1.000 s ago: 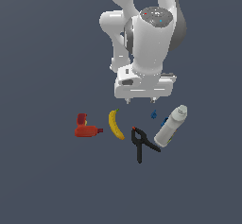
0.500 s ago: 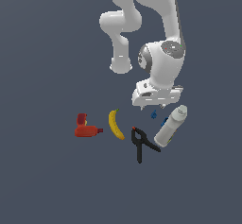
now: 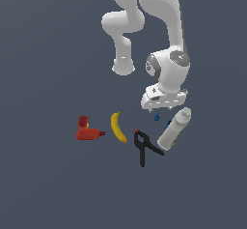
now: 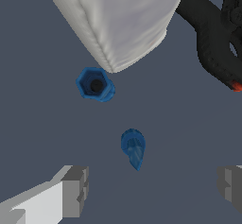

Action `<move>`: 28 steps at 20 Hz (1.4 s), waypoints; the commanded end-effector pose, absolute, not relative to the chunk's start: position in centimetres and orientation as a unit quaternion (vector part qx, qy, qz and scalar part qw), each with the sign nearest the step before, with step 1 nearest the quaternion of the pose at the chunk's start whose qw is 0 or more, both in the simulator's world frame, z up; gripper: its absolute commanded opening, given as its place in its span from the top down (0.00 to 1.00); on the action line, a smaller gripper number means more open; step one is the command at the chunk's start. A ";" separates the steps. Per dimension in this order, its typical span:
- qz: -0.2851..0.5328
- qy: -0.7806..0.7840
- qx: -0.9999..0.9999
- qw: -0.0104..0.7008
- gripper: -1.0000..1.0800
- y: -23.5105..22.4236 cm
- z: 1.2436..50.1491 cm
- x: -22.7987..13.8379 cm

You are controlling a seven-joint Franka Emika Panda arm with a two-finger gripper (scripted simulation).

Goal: Pick up a designated object from a clutter of objects.

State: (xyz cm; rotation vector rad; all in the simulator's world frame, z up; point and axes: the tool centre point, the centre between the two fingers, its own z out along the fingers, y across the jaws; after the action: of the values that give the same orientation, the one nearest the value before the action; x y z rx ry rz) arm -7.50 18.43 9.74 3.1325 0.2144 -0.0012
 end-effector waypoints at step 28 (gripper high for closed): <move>0.000 0.070 0.998 0.000 1.00 18.8 4.2 -8.0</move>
State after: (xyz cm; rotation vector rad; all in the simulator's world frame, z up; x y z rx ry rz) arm -8.01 18.83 4.24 3.1339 0.2207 -0.0004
